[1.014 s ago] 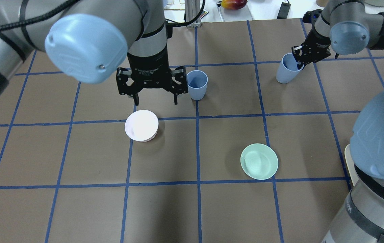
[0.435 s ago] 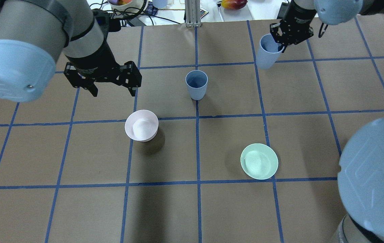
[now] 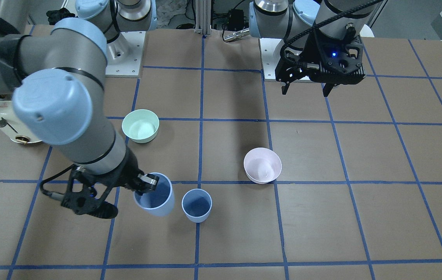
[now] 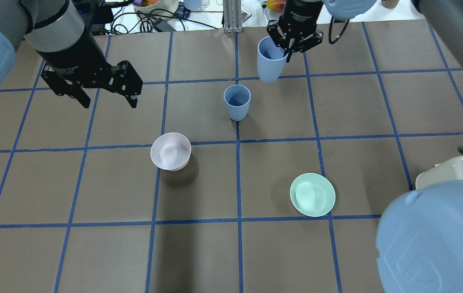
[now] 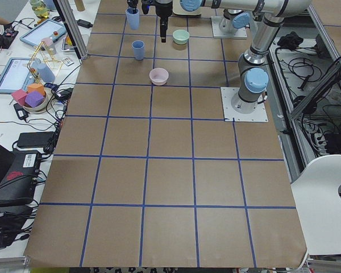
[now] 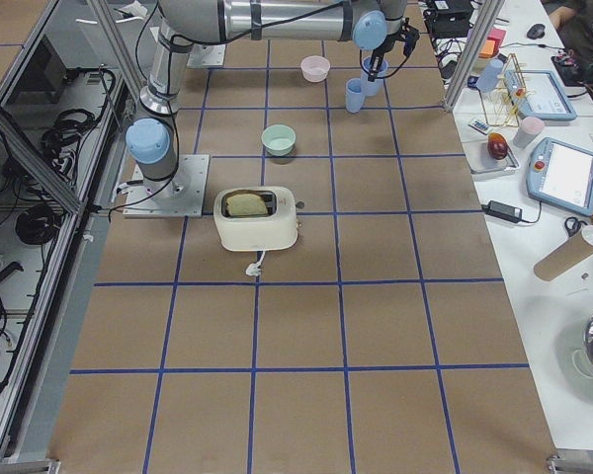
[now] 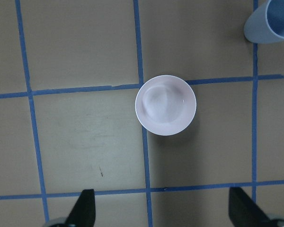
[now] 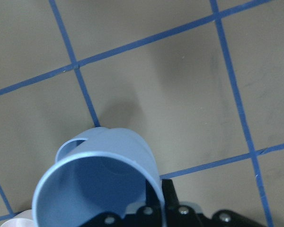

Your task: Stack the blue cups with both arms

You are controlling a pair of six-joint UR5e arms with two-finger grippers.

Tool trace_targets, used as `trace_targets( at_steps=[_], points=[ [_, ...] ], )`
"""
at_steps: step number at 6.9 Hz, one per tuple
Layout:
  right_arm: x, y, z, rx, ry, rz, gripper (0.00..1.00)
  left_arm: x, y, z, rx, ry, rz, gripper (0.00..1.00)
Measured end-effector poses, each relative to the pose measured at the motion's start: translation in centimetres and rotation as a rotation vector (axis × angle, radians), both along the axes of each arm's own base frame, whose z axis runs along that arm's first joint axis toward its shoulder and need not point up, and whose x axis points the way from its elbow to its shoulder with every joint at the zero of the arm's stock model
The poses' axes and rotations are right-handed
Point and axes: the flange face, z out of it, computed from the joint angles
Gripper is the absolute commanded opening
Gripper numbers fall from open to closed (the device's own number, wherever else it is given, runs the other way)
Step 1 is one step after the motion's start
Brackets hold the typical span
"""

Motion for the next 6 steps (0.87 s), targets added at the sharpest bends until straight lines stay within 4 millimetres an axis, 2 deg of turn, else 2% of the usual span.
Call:
trace_targets(
  at_steps=[1, 2, 6],
  points=[
    [2.6, 0.9, -0.3, 0.012, -0.002, -0.025, 0.0, 0.1, -0.1, 0.2, 0.005, 0.0, 0.001, 1.0],
    [3.8, 1.3, -0.9, 0.025, 0.0, -0.032, 0.0, 0.1, -0.1, 0.3, 0.007, 0.0, 0.001, 1.0],
    [4.9, 0.4, -3.9, 0.047, 0.003, -0.034, 0.0, 0.1, 0.0, 0.3, 0.008, -0.005, -0.001, 1.0]
  ],
)
